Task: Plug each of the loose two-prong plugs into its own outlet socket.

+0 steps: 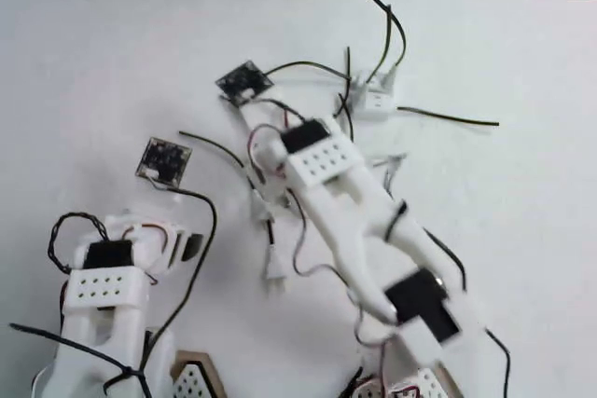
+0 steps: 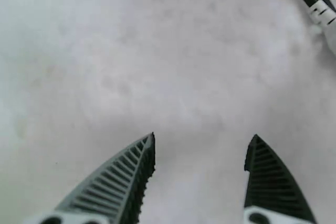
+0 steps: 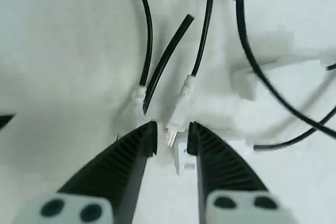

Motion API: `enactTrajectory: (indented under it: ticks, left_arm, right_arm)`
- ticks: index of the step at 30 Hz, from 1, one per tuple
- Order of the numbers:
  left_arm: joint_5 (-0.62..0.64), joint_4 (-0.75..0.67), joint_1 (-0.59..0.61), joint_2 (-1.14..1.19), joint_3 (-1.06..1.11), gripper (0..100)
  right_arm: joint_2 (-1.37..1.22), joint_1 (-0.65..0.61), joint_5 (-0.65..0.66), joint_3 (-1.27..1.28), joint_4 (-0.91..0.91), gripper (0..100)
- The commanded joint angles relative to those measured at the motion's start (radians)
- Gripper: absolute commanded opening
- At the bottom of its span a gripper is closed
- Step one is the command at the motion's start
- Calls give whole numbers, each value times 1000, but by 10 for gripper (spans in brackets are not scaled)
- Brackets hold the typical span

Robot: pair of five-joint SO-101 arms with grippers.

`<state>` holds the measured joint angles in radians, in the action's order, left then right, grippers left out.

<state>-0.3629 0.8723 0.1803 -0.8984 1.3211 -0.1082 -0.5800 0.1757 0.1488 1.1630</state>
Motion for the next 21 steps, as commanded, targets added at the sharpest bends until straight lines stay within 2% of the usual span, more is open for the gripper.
enactTrajectory:
  ticks: [1, 16, 21]
  left_arm:
    - [-2, -21, 4, -27, -6, 280]
    - [-2, -20, 4, -27, -6, 280]
    - [-2, -18, 4, -27, -6, 280]
  right_arm:
    - [-111, -8, -8, -209, 131, 100]
    - [-630, 41, -6, -910, 535, 100]
    - [-727, 58, -2, -1007, 552, 98]
